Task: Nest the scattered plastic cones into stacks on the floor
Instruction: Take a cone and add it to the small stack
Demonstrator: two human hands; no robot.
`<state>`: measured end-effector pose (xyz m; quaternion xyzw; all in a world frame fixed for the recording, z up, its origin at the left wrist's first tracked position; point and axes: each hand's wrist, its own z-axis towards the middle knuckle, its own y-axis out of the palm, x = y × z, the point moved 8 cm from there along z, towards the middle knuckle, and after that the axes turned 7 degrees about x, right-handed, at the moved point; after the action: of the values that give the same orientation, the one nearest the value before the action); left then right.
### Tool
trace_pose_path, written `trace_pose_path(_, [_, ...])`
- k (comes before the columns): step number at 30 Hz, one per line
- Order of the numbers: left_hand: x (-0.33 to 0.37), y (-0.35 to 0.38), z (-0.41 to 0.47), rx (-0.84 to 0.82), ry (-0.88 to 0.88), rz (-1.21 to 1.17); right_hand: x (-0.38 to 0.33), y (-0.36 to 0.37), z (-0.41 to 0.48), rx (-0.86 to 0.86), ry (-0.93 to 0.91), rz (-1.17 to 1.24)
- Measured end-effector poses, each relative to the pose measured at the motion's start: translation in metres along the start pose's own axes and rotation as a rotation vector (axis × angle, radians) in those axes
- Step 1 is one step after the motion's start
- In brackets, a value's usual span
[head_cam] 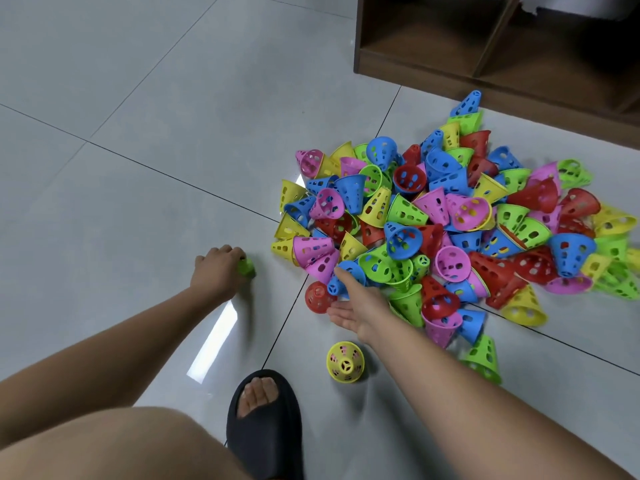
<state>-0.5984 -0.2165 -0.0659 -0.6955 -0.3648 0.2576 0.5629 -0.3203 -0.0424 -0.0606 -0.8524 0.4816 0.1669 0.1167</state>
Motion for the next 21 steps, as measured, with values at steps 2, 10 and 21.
trace_pose_path(2, [0.014, -0.007, -0.011, -0.006, -0.051, -0.156, 0.002, 0.002, 0.007, 0.008, 0.047, 0.021])
trace_pose_path(10, [0.087, -0.050, -0.070, 0.102, 0.040, -0.562, 0.003, 0.001, 0.018, 0.043, -0.062, 0.029])
trace_pose_path(21, [0.187, -0.083, -0.147, -0.071, 0.434, -0.849, -0.042, -0.102, -0.077, 0.161, -0.616, -0.579])
